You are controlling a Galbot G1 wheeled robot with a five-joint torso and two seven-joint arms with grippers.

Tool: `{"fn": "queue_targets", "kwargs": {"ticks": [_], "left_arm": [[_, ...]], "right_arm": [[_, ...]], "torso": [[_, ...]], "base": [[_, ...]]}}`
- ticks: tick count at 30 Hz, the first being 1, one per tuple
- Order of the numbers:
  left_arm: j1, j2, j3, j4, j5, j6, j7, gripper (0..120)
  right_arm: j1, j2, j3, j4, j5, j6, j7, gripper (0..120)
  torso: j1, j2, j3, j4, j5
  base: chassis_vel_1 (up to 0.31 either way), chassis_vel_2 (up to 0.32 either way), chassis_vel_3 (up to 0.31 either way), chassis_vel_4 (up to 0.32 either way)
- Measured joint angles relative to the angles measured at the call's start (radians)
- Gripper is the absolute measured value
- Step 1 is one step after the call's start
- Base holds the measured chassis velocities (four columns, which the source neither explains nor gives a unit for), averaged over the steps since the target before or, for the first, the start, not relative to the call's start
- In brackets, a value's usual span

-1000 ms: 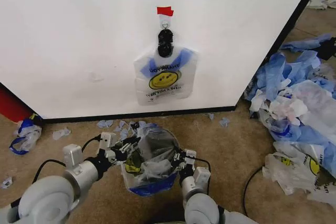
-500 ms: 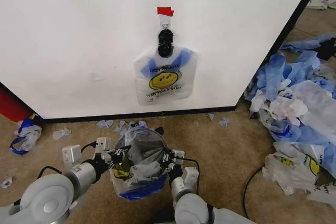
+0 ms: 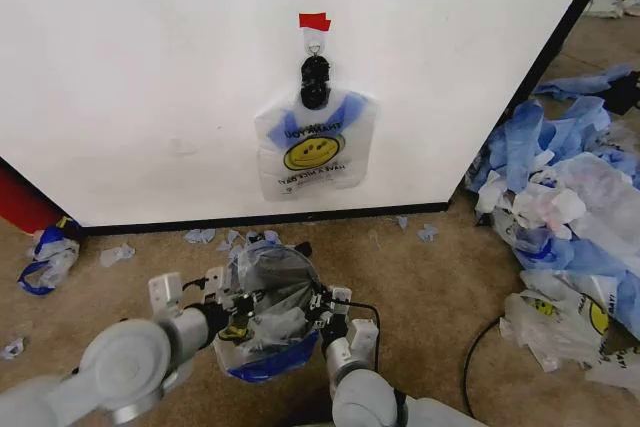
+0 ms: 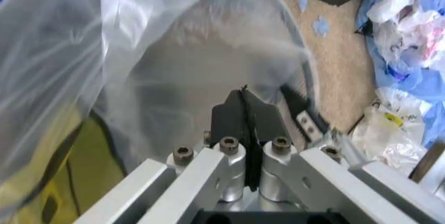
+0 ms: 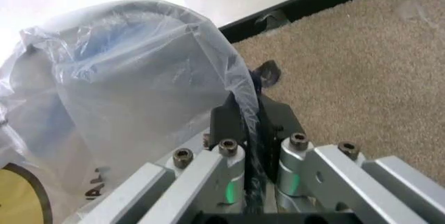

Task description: Pick up the garbage bag from the wall and place it over the trash bin.

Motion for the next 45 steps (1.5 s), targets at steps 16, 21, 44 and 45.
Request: {"fn": "queue_targets", "kwargs": {"ticks": [16, 21, 44, 45], "left_arm": [[-0.312, -0.124, 0.287, 0.137, -0.235, -0.005, -0.183, 0], [-0.378, -0.176, 0.374, 0.209, -0.235, -0.003, -0.199, 0], [-0.424, -0.264, 0.478, 0.350, -0.174, 0.002, -0.215, 0], [-0.421, -0.267, 0.482, 0.356, -0.169, 0.002, -0.215, 0]], "right_arm": [[-0.013, 0.006, 0.012, -0.016, -0.016, 0.004, -0.010, 0], [-0.021, 0.007, 0.020, -0.019, -0.019, 0.006, -0.013, 0], [-0.019, 0.006, 0.023, -0.025, -0.020, 0.012, -0.019, 0], [-0.019, 0.005, 0.023, -0.024, -0.020, 0.012, -0.019, 0]], "torso": [[0.000, 0.000, 0.000, 0.0001, -0.0001], [0.000, 0.000, 0.000, 0.0001, -0.0002], [0.000, 0.000, 0.000, 0.0002, 0.0000], [0.000, 0.000, 0.000, 0.0003, 0.0000]], "base": [[0.000, 0.000, 0.000, 0.000], [0.000, 0.000, 0.000, 0.000], [0.000, 0.000, 0.000, 0.000], [0.000, 0.000, 0.000, 0.000]]}}
